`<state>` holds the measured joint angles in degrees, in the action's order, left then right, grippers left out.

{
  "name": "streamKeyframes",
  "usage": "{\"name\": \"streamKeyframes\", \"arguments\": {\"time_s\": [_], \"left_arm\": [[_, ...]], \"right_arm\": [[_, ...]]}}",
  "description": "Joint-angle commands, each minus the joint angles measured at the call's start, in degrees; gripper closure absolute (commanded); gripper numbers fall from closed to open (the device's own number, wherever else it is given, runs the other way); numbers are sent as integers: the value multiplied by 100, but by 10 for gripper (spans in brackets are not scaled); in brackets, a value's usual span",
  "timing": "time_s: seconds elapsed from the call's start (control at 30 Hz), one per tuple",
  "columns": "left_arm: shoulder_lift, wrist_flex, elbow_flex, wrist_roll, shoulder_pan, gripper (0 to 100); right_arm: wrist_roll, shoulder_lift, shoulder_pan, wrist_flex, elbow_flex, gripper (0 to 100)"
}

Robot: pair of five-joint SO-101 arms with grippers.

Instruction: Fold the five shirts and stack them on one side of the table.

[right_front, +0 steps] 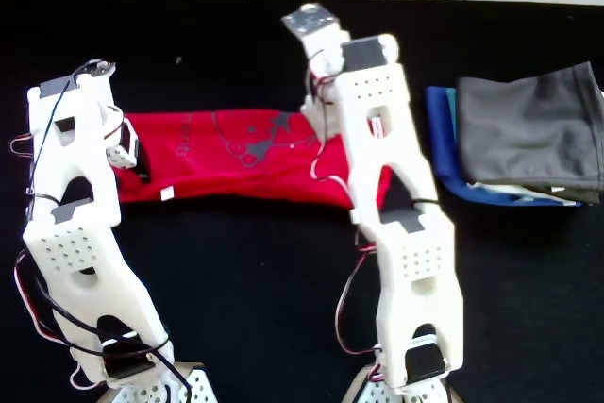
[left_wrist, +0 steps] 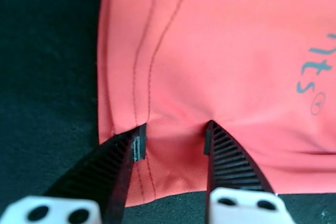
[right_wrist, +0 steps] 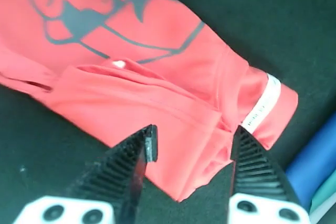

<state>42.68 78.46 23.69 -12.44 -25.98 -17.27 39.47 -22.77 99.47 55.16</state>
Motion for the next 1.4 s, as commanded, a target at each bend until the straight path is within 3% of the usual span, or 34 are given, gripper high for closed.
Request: {"name": "streamKeyframes", "arguments": {"time_s": [0.0, 0.1, 0.23, 0.4, 0.63, 0.87, 1.03, 1.13, 1.23, 1.37], "left_arm": [[-409, 440, 453, 369, 40, 804], [-822, 958, 963, 527, -66, 801], [-787, 976, 1244, 519, -312, 794], [-110, 976, 1596, 519, -409, 745], [910, 976, 3152, 519, -470, 745], [2158, 1090, 4277, 519, -251, 745], [2624, 1741, 4725, 237, -163, 745], [2756, 2040, 4813, -211, -119, 819], [2774, 2136, 4813, -360, -242, 989], [2774, 2154, 4813, -396, -629, 995]], "right_arm": [[62, -321, -110, 171, 295, 775], [62, -796, -127, 171, 136, 775], [62, -1965, -127, 171, -813, 775], [26, -3732, -101, 154, -2826, 775], [-299, -5877, -92, 136, -5130, 775], [-334, -7284, -84, 136, -6343, 775], [-334, -7767, 66, 127, -6747, 775], [-334, -7829, 523, -13, -6949, 775], [-334, -7837, 1015, -207, -7125, 775], [-334, -7837, 1314, -268, -7336, 775]]}}
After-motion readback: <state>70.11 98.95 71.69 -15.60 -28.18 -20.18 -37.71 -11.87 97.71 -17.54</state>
